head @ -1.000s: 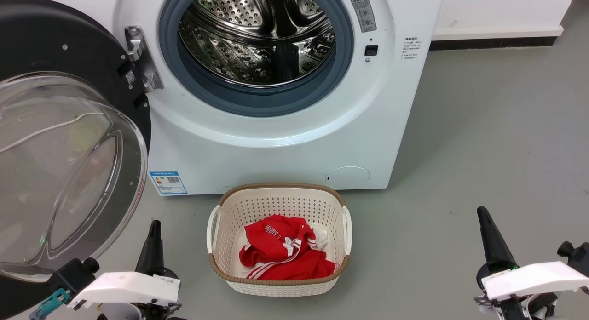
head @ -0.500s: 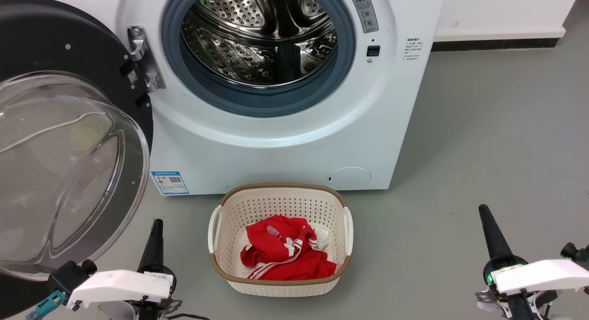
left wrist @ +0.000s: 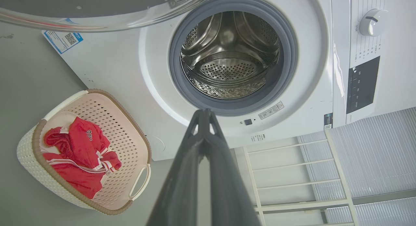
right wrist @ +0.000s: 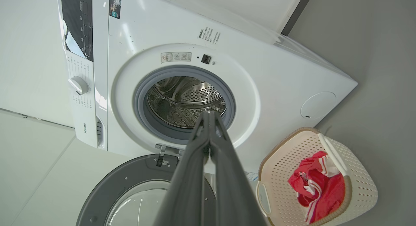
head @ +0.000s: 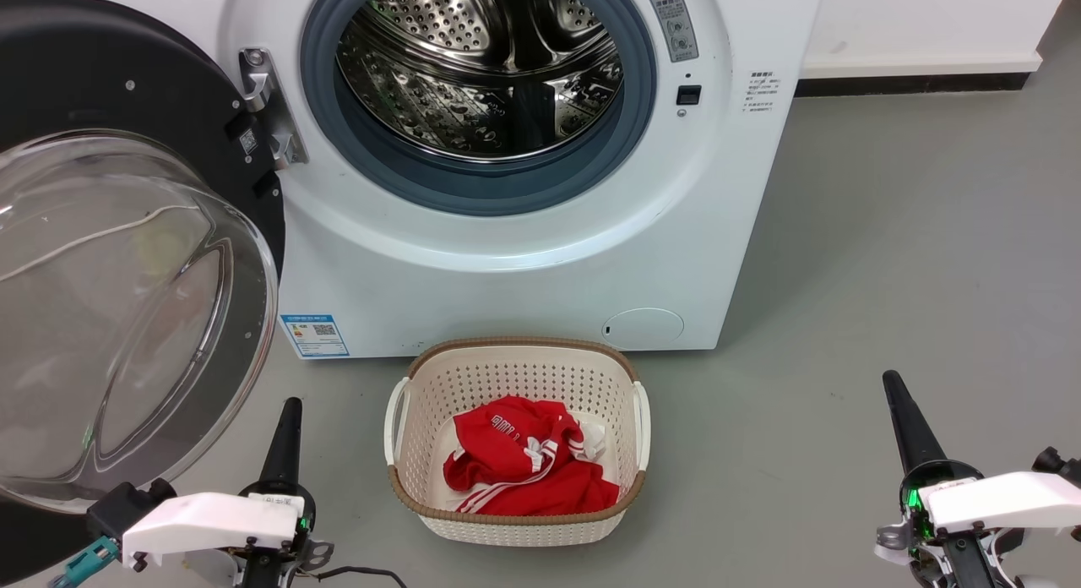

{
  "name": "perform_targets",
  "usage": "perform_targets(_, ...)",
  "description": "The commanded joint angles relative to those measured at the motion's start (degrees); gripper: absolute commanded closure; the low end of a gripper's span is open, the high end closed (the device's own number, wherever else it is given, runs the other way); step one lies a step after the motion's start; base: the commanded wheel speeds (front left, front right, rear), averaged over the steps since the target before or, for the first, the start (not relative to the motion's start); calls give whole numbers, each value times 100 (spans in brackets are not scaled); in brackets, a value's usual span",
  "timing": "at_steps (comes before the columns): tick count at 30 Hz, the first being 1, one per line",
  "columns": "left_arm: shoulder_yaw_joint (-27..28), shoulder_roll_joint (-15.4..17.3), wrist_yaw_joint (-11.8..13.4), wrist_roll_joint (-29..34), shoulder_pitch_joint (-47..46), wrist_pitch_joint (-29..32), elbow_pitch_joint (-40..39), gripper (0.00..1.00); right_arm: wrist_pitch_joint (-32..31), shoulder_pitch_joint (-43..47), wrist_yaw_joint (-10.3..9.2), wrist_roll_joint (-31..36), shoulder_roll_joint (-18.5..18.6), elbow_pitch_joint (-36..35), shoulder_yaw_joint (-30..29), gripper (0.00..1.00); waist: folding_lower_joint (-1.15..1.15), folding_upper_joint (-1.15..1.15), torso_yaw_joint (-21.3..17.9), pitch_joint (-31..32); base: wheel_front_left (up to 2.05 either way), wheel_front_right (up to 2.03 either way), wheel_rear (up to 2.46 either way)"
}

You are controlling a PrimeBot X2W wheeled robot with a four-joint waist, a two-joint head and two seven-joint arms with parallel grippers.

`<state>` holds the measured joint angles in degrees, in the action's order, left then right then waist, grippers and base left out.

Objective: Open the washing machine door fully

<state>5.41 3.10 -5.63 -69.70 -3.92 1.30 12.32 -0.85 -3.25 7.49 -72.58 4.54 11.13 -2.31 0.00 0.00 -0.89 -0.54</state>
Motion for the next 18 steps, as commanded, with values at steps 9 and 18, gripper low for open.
perform_targets(9, 38, 0, -76, -588, -155, 141, 27, 100, -105, -168, 1, -571, 24, 55, -56, 100, 0, 0, 18, 7, 0, 0, 0)
perform_targets(18, 62, -7, -105, -1051, -186, 253, 69, 100, -187, -209, 1, -1007, 15, 116, -99, 100, 0, 0, 35, 14, 0, 0, 0)
